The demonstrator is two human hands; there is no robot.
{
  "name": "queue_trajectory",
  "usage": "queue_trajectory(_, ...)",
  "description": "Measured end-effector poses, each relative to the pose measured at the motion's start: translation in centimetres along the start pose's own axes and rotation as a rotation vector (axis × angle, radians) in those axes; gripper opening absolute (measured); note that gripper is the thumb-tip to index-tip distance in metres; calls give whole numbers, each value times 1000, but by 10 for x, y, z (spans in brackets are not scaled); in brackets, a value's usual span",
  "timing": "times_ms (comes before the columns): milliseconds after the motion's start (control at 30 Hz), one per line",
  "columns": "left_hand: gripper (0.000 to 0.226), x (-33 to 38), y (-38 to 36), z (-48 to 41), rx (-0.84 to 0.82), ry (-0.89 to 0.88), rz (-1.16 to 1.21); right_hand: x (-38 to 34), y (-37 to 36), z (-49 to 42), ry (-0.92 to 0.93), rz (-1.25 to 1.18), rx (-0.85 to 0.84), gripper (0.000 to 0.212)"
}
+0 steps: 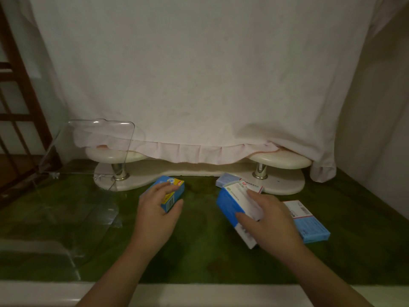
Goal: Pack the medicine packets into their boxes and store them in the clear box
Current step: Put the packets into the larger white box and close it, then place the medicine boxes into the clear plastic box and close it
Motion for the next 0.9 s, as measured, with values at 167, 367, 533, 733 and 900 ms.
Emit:
queue_trajectory(167, 63, -31, -23, -21, -221, 74, -447, 22, 21, -7, -118, 224, -6, 68)
queue_trajectory(367, 64, -44, -44, -25, -365, 80, -548, 38, 34, -9, -200, 386, -31, 68)
queue_trajectory(533, 54, -1, -78, -4, -385, -53, -430, 55, 41, -8, -238, 265, -17, 70)
queue_trajectory(733, 54, 60, -125, 26, -431, -201, -315, 76, 62, -11, -293, 245, 7, 69)
queue_trajectory(900, 54, 95, -147, 45, -432, -257, -338, 88, 76, -14, -337, 264, 26, 71)
Point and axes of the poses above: each hand's wrist, its own z-axis away from the middle knuckle, its own y-axis out of the back of the hand, x = y × z, the point moved 9 cm from there along -z, towards the middle knuckle, and after that the axes turned 15 degrees about -z, right-handed, at the moved point
